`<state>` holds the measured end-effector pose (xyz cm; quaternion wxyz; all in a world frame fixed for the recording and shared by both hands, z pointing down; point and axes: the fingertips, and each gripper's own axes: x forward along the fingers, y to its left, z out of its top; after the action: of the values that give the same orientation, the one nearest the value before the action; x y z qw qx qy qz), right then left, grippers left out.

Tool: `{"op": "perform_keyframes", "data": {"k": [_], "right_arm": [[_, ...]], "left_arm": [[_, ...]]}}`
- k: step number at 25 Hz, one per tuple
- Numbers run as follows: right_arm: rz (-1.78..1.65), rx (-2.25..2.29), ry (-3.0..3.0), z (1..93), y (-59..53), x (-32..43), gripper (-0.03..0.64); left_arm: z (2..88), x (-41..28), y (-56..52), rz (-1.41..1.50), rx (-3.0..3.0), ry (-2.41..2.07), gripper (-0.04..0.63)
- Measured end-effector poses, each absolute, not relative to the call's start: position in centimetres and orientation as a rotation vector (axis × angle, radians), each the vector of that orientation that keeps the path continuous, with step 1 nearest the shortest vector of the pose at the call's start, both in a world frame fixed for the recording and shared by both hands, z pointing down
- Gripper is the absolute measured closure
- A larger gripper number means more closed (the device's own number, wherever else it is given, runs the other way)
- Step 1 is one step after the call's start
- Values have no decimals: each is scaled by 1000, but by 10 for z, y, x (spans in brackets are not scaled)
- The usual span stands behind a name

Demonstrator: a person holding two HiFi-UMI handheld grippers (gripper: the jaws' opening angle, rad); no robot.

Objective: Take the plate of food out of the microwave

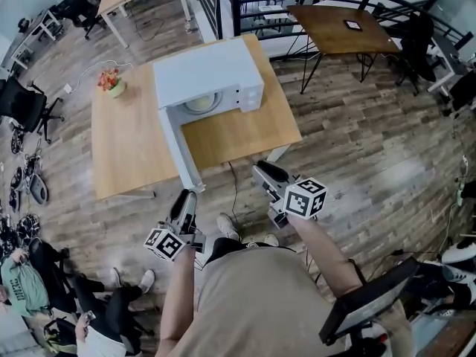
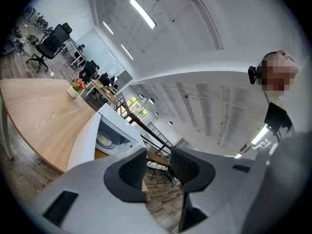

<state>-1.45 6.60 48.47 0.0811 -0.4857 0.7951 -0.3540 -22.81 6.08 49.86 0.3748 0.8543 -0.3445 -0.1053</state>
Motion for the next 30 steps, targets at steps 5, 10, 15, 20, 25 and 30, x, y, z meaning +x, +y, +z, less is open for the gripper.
{"op": "perform_keyframes", "data": {"k": [5,10,15,20,25,30], "right_arm": [[-1043,-1497,2340,480,41,-23,526],[-1047,-1545,2304,486,20,-35,526],[-1062,-1575,2267,498,-2,-47,526],[-1093,-1574,2249,505,-27,-62,526],[-1125,-1588,2286,517,-60,-57,526],[-1140,-1617,2329,530,-98,-36,526]], "left_arm": [[502,-236,30,-254,2201,-827,436],[500,-249,5,-239,2217,-781,436],[501,-249,-8,-220,2241,-736,436],[497,-256,-17,-221,2246,-740,436],[496,-260,-36,-258,2229,-810,436],[502,-249,-58,-272,2192,-888,436]]}}
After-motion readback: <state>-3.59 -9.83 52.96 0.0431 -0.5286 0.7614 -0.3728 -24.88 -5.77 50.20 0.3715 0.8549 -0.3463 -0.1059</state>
